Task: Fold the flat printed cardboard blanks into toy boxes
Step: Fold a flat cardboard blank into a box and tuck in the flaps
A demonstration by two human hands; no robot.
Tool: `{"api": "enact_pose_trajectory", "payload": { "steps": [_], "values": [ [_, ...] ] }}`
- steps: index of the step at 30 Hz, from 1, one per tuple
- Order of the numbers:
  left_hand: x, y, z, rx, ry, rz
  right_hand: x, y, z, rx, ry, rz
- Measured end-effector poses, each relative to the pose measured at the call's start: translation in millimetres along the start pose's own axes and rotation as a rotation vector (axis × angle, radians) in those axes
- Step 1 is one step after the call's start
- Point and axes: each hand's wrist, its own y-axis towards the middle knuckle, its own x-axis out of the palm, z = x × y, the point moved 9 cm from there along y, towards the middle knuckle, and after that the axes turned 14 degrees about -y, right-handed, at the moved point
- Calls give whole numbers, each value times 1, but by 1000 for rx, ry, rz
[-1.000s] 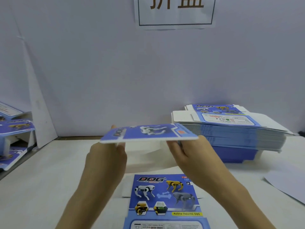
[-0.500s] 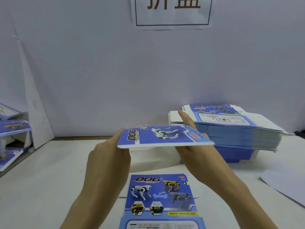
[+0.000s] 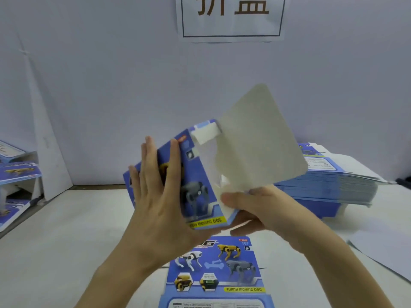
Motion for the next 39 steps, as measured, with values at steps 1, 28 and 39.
{"api": "enact_pose_trajectory", "payload": {
  "steps": [1, 28, 39],
  "values": [
    [-3, 2, -2, 2, -5, 8, -6, -1, 2, 2, -72, 14],
    [-32, 4, -9, 42, -119, -82, -71, -7, 6, -356, 425, 699],
    [-35, 3, -2, 44, -28, -41, -72, -31, -16, -606, 135, 882]
  ]
}}
